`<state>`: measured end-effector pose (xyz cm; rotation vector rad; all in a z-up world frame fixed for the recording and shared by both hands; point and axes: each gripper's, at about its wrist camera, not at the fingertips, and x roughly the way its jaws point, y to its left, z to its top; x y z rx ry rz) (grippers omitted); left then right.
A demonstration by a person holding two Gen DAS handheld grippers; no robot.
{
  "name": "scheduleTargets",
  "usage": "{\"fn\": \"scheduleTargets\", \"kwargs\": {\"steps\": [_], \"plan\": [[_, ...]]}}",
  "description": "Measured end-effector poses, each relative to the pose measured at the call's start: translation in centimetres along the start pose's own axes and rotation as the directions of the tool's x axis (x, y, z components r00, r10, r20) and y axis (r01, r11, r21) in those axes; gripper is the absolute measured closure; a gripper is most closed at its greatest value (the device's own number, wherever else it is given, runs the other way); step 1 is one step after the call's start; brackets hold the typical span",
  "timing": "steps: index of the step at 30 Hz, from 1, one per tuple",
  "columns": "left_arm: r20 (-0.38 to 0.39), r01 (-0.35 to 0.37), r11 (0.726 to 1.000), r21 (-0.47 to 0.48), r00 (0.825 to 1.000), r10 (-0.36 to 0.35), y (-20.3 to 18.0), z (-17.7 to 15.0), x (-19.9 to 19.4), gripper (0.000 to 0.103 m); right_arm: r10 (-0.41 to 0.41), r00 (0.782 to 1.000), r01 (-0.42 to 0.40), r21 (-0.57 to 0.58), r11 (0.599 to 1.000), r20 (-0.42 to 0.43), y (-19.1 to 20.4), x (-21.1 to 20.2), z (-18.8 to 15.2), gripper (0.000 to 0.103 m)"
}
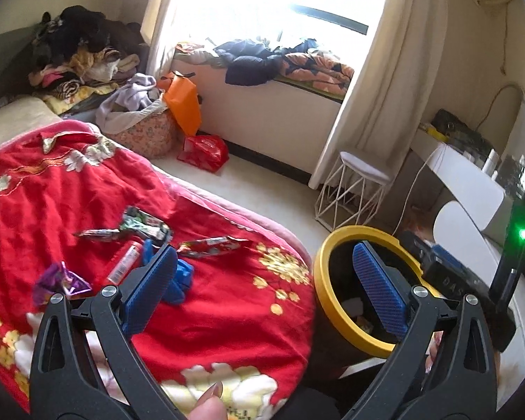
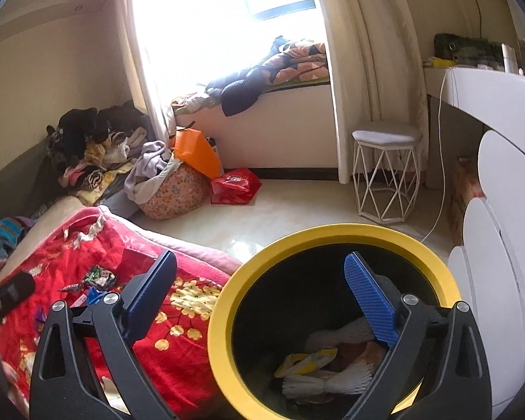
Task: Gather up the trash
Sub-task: 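Move both tools back to the remaining items on the bed, then grasp the purple foil wrapper with the left tool while the right tool grasps the blue glove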
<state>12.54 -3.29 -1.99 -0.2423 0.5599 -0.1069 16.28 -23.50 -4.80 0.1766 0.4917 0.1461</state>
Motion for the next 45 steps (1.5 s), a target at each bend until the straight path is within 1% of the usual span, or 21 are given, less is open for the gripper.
{"fn": "scheduleTargets", "kwargs": {"steps": [2, 4, 7, 9, 12, 17, 22, 33, 40, 45], "plan": [[0.013, -0.002, 1.000, -0.010, 1.000, 0.003, 0.9, 0.3, -0.3, 0.011, 0.017, 1.000, -0.017, -0.028, 0.999, 0.008, 1.1, -0.3, -0.1, 0.009], [0.019, -0.027, 0.999, -0.020, 0.999, 0.027, 1.8, 0.6, -0.4, 0.011, 0.032, 0.999, -0.031, -0.052, 0.998, 0.020, 1.8, -0.7, -0.3, 0.009], [0.029, -0.029, 0.997, -0.064, 0.999, 0.031, 3.5, 1.1, -0.8, 0.011, 0.060, 0.998, -0.058, -0.074, 0.996, 0.032, 2.9, -1.0, -0.3, 0.008], [0.051, -0.044, 0.997, -0.058, 0.998, 0.047, 4.2, 1.6, -1.3, 0.011, 0.077, 0.997, -0.075, -0.090, 0.993, 0.025, 3.8, -0.9, -0.3, 0.007], [0.061, -0.064, 0.996, -0.058, 0.996, 0.068, 5.4, 2.0, -1.8, 0.011, 0.097, 0.995, -0.095, -0.119, 0.988, 0.018, 5.3, -1.0, -0.5, 0.007], [0.060, -0.086, 0.993, -0.083, 0.994, 0.091, 7.6, 2.3, -2.3, 0.011, 0.131, 0.991, -0.128, -0.169, 0.977, 0.003, 8.2, -0.6, -0.7, 0.007], [0.064, -0.114, 0.989, -0.097, 0.991, 0.121, 9.6, 2.8, -2.9, 0.011, 0.160, 0.987, -0.159, -0.182, 0.970, -0.014, 10.2, -0.2, -0.8, 0.007], [0.042, -0.149, 0.979, -0.142, 0.987, 0.156, 13.2, 2.4, -3.1, 0.011, 0.204, 0.978, -0.211, -0.205, 0.956, -0.052, 13.3, 1.2, -0.8, 0.007], [0.017, -0.178, 0.970, -0.166, 0.983, 0.184, 15.6, 1.8, -3.6, 0.011, 0.222, 0.968, -0.242, -0.216, 0.946, -0.115, 15.1, 3.4, -1.4, 0.007], [-0.012, -0.197, 0.965, -0.175, 0.980, 0.198, 17.3, 0.9, -3.7, 0.011, 0.241, 0.955, -0.278, -0.240, 0.930, -0.171, 16.5, 4.9, -2.4, 0.007]]}}
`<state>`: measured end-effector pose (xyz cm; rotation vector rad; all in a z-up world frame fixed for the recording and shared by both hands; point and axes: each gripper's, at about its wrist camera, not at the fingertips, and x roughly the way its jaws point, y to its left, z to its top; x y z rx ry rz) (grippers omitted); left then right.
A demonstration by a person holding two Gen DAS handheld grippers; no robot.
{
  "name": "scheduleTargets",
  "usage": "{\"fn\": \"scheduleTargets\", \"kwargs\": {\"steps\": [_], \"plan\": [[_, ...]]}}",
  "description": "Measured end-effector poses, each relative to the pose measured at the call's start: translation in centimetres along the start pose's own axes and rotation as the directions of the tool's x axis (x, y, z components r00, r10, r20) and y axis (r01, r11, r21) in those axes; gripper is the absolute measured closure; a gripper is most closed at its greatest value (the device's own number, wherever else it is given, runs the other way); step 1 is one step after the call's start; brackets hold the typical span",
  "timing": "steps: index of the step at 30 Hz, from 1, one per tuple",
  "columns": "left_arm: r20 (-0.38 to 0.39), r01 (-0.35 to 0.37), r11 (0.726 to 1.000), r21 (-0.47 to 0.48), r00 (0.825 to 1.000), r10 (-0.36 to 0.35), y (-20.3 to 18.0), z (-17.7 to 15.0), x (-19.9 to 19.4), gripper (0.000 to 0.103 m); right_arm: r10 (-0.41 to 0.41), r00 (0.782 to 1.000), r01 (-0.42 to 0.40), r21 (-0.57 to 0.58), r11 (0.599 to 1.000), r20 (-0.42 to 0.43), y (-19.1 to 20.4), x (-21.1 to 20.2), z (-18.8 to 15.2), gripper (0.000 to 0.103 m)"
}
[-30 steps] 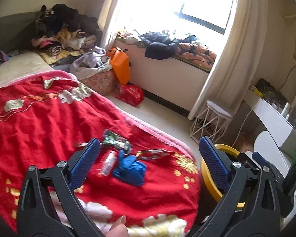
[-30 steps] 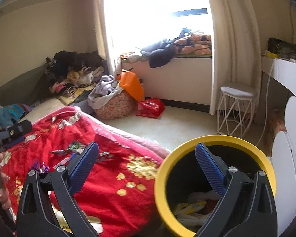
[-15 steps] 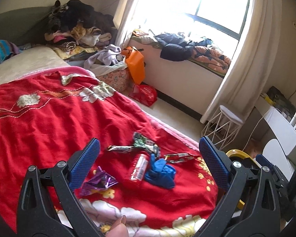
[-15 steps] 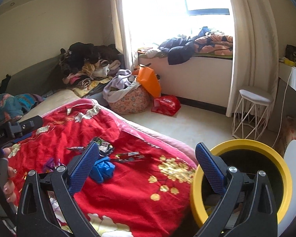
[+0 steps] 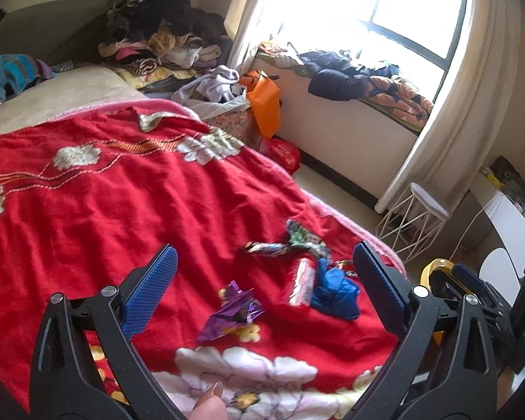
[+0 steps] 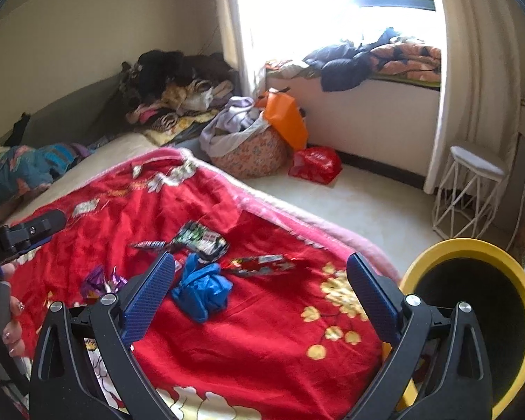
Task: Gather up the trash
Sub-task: 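Grasp the purple foil wrapper with the left tool while the right tool grasps the blue glove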
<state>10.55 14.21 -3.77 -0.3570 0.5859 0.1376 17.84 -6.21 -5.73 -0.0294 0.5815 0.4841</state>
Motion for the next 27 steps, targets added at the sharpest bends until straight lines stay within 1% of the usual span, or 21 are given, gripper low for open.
{"fn": "scheduleTargets", "kwargs": {"steps": [3, 6, 10, 12, 13, 15, 18, 22, 25, 26, 27], "plan": [[-0.016, -0.005, 1.000, 0.001, 1.000, 0.005, 0.8, -0.4, 0.2, 0.011, 0.019, 1.000, -0.019, -0.012, 1.000, -0.024, 0.5, 1.1, -0.1, 0.007], [-0.044, -0.003, 1.000, -0.010, 0.999, 0.002, 1.8, -0.9, 0.6, 0.011, 0.044, 0.997, -0.045, -0.011, 0.999, -0.067, 0.8, 2.5, -0.3, 0.007], [-0.084, 0.006, 1.000, -0.019, 0.996, -0.008, 2.8, -1.8, 1.2, 0.011, 0.079, 0.989, -0.078, 0.007, 0.997, -0.126, 0.8, 4.3, -0.9, 0.008], [-0.110, 0.022, 0.999, -0.024, 0.994, -0.024, 3.1, -2.2, 1.6, 0.011, 0.089, 0.984, -0.088, 0.016, 0.996, -0.154, 0.6, 5.1, -1.2, 0.008], [-0.119, 0.029, 0.999, -0.024, 0.992, -0.032, 3.1, -2.4, 1.8, 0.011, 0.094, 0.981, -0.093, 0.018, 0.996, -0.168, 0.6, 5.4, -1.4, 0.009], [-0.145, 0.039, 0.999, -0.008, 0.989, -0.040, 2.8, -2.9, 2.2, 0.011, 0.114, 0.973, -0.113, 0.016, 0.993, -0.201, 0.7, 6.2, -1.8, 0.016], [-0.170, 0.036, 0.999, 0.024, 0.985, -0.031, 2.2, -3.6, 2.8, 0.011, 0.128, 0.965, -0.127, 0.019, 0.992, -0.230, 0.8, 7.2, -2.2, 0.019], [-0.190, 0.022, 0.999, 0.049, 0.982, -0.013, 1.9, -4.2, 3.7, 0.020, 0.155, 0.953, -0.152, 0.034, 0.988, -0.259, 1.0, 8.4, -2.3, 0.023], [-0.194, 0.002, 0.999, 0.050, 0.981, 0.008, 2.0, -4.5, 4.3, 0.025, 0.174, 0.943, -0.168, 0.045, 0.985, -0.283, 1.2, 9.4, -2.5, 0.028], [-0.196, 0.001, 0.999, 0.049, 0.981, 0.009, 2.0, -4.5, 4.4, 0.027, 0.185, 0.939, -0.178, 0.050, 0.983, -0.291, 1.2, 9.6, -2.6, 0.030], [-0.201, -0.004, 0.999, 0.047, 0.980, 0.013, 2.1, -4.5, 4.6, 0.030, 0.201, 0.931, -0.191, 0.062, 0.980, -0.305, 1.3, 10.0, -2.7, 0.035]]}}
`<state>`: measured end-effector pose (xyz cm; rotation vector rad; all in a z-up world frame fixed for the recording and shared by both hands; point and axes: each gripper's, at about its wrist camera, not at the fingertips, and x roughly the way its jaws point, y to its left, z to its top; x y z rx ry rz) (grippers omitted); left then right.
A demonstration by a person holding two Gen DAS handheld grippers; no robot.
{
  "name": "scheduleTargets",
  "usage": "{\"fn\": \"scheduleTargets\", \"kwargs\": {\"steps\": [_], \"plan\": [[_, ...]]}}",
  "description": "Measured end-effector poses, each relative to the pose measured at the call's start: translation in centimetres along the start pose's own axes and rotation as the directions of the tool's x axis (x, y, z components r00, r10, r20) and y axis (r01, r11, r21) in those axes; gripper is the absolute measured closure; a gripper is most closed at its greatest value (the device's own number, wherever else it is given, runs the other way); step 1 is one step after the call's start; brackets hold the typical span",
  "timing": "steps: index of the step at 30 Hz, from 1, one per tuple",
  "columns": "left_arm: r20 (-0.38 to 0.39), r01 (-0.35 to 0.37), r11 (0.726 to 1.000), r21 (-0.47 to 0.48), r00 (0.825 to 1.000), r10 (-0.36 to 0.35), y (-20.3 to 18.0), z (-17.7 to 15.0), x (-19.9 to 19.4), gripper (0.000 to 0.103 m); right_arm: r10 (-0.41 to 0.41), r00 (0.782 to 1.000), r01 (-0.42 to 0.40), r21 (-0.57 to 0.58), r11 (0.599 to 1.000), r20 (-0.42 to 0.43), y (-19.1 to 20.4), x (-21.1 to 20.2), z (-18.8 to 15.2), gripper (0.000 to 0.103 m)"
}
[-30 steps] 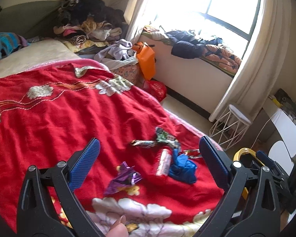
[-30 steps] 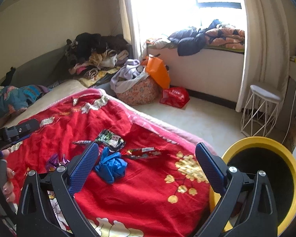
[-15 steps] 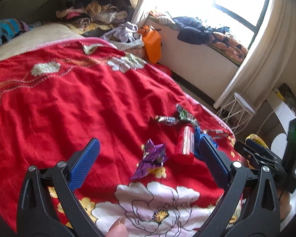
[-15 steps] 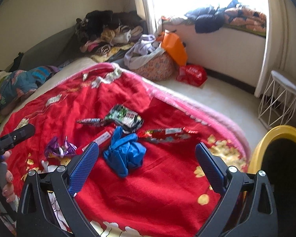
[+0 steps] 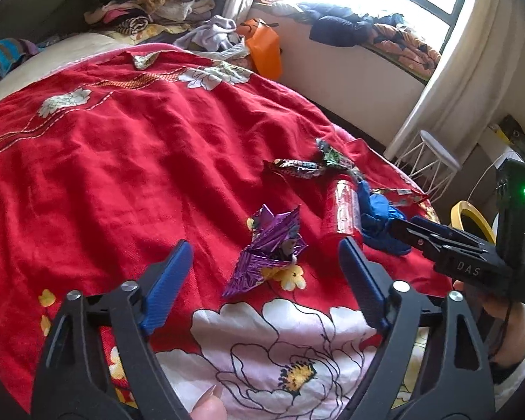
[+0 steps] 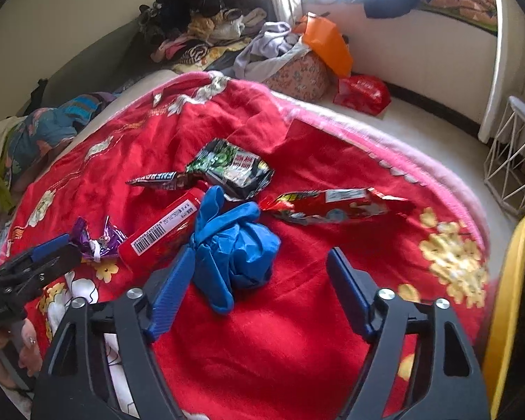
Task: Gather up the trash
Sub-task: 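Grasp the purple foil wrapper with the left tool while the right tool grasps the blue glove, then carry the purple wrapper and blue glove over the trash bin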
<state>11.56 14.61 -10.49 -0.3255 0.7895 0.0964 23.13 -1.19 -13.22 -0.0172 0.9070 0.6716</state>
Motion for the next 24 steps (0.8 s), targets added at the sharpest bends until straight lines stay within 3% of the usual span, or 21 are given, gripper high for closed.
{"fn": "scheduleTargets", "kwargs": {"steps": [1, 3, 6, 9, 13, 24], "plan": [[-0.009, -0.004, 1.000, -0.004, 1.000, 0.004, 0.1, -0.1, 0.3, 0.033, 0.018, 1.000, -0.018, 0.014, 1.000, -0.017, 0.0, 0.5, -0.1, 0.040], [-0.024, -0.007, 1.000, -0.004, 1.000, 0.007, 0.0, -0.3, 0.8, 0.042, 0.055, 0.998, -0.053, 0.033, 0.998, -0.039, 0.0, 1.0, -0.1, 0.063], [-0.034, -0.015, 1.000, 0.008, 0.999, 0.015, -0.2, -0.6, 1.1, 0.055, 0.071, 0.997, -0.071, -0.002, 0.997, -0.027, 0.7, 0.5, -0.5, 0.085], [-0.032, -0.018, 1.000, 0.024, 0.999, 0.019, -0.6, -0.7, 1.2, 0.071, 0.084, 0.996, -0.084, -0.002, 0.996, -0.014, 0.9, -0.3, -0.8, 0.090], [-0.024, -0.014, 0.999, 0.050, 1.000, 0.015, -1.5, -0.9, 0.9, 0.080, 0.101, 0.995, -0.101, 0.023, 0.995, 0.018, 0.6, -1.6, -1.3, 0.092], [0.045, 0.013, 0.997, 0.081, 0.999, -0.016, -3.4, 0.3, -1.8, 0.081, 0.098, 0.992, -0.098, 0.003, 0.995, 0.085, 0.8, -6.0, -1.9, 0.093]]}}
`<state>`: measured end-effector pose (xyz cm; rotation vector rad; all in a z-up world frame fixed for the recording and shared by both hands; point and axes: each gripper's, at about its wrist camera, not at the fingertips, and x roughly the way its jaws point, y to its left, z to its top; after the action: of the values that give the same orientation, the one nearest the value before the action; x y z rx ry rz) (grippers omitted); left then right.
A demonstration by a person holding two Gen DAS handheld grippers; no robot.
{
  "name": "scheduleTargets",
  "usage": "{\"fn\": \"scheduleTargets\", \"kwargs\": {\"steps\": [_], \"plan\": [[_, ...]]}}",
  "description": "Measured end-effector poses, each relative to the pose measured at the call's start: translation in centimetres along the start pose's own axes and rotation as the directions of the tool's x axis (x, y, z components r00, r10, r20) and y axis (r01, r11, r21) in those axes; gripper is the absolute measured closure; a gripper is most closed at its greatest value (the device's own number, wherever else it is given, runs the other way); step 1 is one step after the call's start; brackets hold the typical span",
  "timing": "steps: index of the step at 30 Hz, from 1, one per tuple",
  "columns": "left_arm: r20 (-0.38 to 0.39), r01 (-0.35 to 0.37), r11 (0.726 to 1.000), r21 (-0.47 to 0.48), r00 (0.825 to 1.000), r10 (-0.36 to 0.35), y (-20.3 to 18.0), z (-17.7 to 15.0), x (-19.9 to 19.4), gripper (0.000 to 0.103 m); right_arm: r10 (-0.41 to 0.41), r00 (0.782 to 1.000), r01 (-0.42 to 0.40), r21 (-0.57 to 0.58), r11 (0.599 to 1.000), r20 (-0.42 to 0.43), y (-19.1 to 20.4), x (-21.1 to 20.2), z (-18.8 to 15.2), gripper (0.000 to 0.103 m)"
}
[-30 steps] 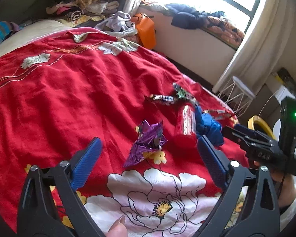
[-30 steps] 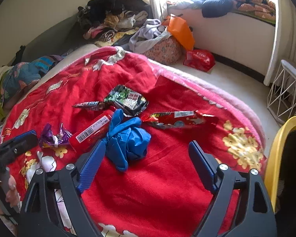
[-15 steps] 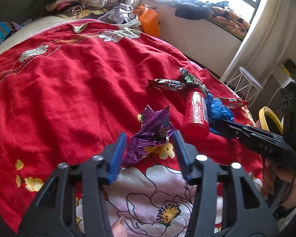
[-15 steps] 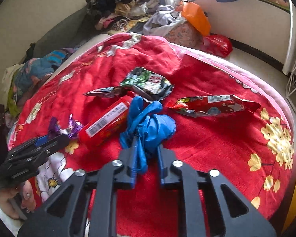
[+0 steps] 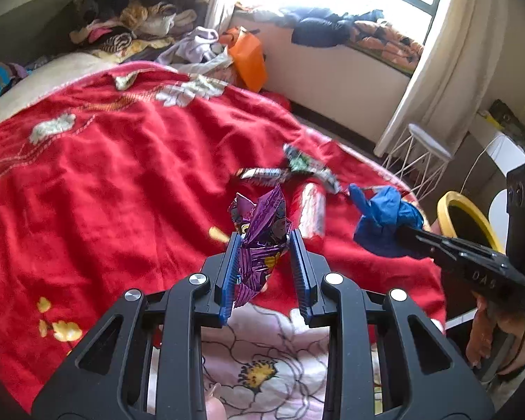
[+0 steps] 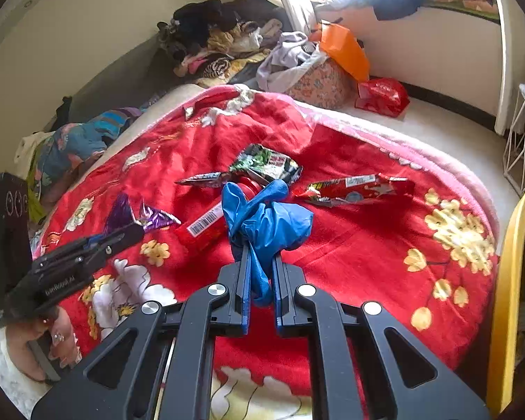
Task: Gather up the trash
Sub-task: 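Carry the purple wrapper and blue glove over the trash bin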
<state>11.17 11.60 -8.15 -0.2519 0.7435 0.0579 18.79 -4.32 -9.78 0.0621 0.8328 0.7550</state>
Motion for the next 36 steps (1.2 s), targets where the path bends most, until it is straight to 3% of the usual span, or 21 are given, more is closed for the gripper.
{"fn": "scheduleTargets", "kwargs": {"steps": [17, 36], "plan": [[0.092, 0.066, 0.998, 0.014, 0.993, -0.067, -2.6, 2.1, -4.5, 0.081, -0.037, 0.994, 0.038, -0.011, 0.999, 0.099, 0.1, -4.9, 0.1, 0.093], [0.100, 0.125, 0.985, 0.119, 0.985, -0.137, -8.2, 1.8, -5.9, 0.081, -0.118, 0.971, 0.115, 0.023, 0.993, 0.209, -1.6, -9.6, 0.4, 0.093]]}}
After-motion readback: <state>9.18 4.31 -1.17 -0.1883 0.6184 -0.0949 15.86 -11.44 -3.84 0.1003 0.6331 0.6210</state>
